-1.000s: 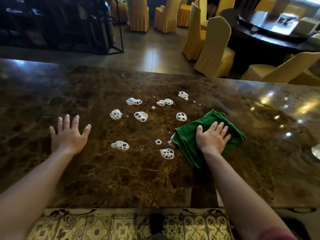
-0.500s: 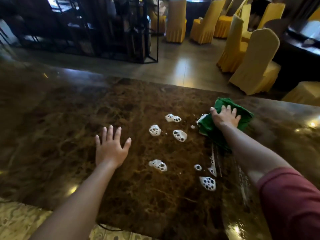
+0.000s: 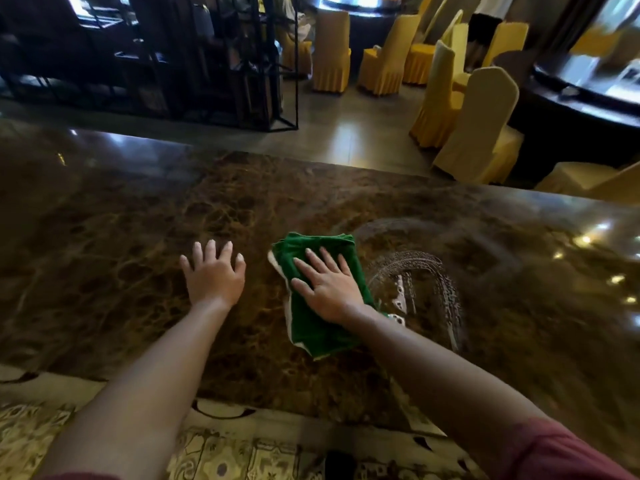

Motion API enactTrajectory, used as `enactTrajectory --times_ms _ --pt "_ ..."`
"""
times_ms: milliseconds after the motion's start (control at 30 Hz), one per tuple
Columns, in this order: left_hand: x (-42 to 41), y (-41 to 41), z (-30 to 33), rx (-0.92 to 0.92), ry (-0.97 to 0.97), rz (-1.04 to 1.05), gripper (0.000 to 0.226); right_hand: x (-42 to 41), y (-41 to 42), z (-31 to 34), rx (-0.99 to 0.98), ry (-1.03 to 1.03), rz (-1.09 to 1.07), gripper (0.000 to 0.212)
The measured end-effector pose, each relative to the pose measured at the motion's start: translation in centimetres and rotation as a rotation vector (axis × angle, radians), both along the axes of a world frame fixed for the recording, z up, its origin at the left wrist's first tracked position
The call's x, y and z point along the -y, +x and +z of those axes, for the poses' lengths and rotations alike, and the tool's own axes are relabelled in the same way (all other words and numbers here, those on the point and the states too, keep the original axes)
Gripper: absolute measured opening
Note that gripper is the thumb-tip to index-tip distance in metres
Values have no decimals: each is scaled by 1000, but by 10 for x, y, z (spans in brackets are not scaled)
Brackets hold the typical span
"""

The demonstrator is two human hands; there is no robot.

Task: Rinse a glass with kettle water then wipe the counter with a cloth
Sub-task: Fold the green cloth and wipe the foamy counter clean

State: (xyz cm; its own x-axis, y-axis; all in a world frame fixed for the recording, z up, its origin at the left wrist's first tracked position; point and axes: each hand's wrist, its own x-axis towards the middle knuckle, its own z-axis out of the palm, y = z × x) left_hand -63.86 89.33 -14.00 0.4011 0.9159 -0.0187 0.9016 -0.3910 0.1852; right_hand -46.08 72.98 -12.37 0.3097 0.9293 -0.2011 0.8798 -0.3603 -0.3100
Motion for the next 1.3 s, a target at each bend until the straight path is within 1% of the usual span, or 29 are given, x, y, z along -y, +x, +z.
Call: enactTrajectory --times_ms 67,100,233,333,433,533,567,667,700,767,833,933,1000,1100,1167,1233,1267,1300 --pt "3 -4 0 -1 -98 9 71 37 9 -2 63 -12 -32 68" --pt "9 -8 -1 -10 -112 -8 75 57 19 -4 97 -17 -75 70" --pt "31 -20 -12 -17 -39 -63 78 107 62 -10 172 -45 -327 78" --pt "29 -17 -15 -5 -8 -43 77 89 88 -11 139 -36 -480 83" --pt "30 -15 -13 46 2 -56 73 37 107 -6 113 -3 -546 82" --pt "30 -18 -16 80 -2 -51 68 -30 100 -2 86 -10 -485 81" --pt "31 -14 -16 122 -6 -61 66 -44 92 -2 79 -8 -447 79" --pt "21 -18 -7 361 -37 -45 54 -83 49 2 82 16 -232 73" --pt "20 -27 -6 390 -49 -37 51 -86 29 1 72 11 -142 71" --pt "20 -44 -8 277 -7 -32 50 -77 1 -1 71 12 -21 67" --pt "27 -64 -13 121 -1 5 57 -44 -26 -7 67 15 76 65" --pt "28 -69 -15 28 -40 44 66 22 -45 -9 106 31 126 66" --pt "29 -65 -16 14 -28 34 68 55 -33 -11 129 17 46 69" --pt "28 -67 -18 25 -3 44 67 61 0 -10 177 -17 -144 74" --pt "28 -66 -18 17 23 32 67 40 22 -11 165 -24 -263 75" --pt "27 -68 -20 35 26 34 66 -3 36 -11 134 -9 -349 74" --pt "28 -64 -18 49 32 23 65 -23 42 -7 117 -4 -384 74" --pt "27 -67 -18 51 32 30 64 -47 35 -6 91 -11 -372 74"
